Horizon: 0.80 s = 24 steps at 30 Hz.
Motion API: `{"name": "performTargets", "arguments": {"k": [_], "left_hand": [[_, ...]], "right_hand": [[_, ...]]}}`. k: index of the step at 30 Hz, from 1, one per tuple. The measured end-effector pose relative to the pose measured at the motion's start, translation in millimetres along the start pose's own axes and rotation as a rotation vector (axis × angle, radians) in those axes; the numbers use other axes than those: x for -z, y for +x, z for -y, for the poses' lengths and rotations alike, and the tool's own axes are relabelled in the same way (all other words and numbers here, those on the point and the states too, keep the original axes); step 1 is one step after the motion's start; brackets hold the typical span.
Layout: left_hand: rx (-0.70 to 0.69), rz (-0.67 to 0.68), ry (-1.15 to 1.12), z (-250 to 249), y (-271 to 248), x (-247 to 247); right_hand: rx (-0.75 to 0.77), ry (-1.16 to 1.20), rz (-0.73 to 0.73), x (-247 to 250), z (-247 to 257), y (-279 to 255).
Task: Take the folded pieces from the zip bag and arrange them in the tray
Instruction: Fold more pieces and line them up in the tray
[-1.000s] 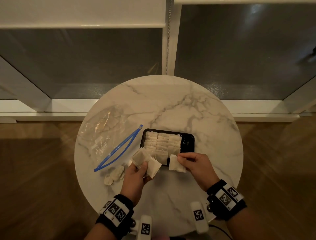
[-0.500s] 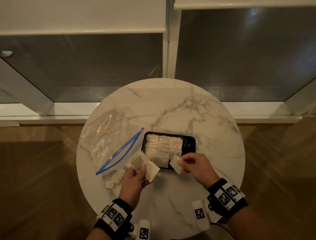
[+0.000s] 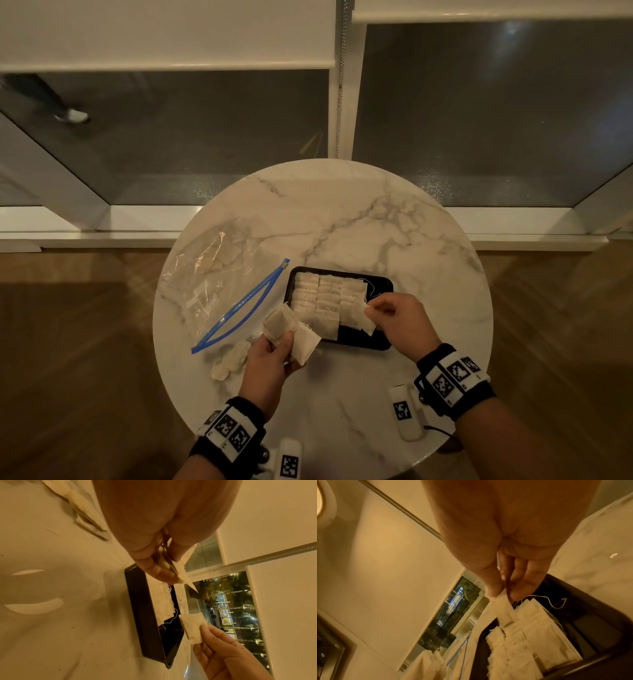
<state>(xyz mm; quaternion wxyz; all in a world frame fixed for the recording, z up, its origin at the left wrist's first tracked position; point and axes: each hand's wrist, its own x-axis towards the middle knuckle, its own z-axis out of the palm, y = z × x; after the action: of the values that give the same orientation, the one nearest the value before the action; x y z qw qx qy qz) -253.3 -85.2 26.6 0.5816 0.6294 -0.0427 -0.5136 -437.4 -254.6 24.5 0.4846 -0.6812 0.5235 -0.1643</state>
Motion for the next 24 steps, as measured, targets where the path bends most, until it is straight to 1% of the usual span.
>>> {"name": "performTargets", "arguments": {"k": [5,7,10,15,21,24], "left_hand": [[0.006,-0.009,-0.01,2.2,4.4,1.2],[0.009,-0.015,-0.012,3.9,6.7,2.0],[0.02,-0.025,-0.018,7.8,10.8,3.6],[0.038,-0.009,0.008,9.4,18.8,2.3],[0.087,-0.017,0.051,14.6,27.0,4.4],[0.1,-0.022,0.056,14.5,29.1,5.0]], "right_hand": [[0.035,-0.069,0.001,-1.7,-2.4,5.3],[0.024,-0.085,0.008,-2.9,-1.8,6.6],[-0.008,-0.08,0.004,-4.1,-3.7,9.6],[-0.017,-0.028,-0.01,-2.0,-1.3,10.9],[-0.004,-0.005,0.04,1.2,3.1,17.3],[-0.011,-0.074,0.099,4.0,10.4,21.1]]}}
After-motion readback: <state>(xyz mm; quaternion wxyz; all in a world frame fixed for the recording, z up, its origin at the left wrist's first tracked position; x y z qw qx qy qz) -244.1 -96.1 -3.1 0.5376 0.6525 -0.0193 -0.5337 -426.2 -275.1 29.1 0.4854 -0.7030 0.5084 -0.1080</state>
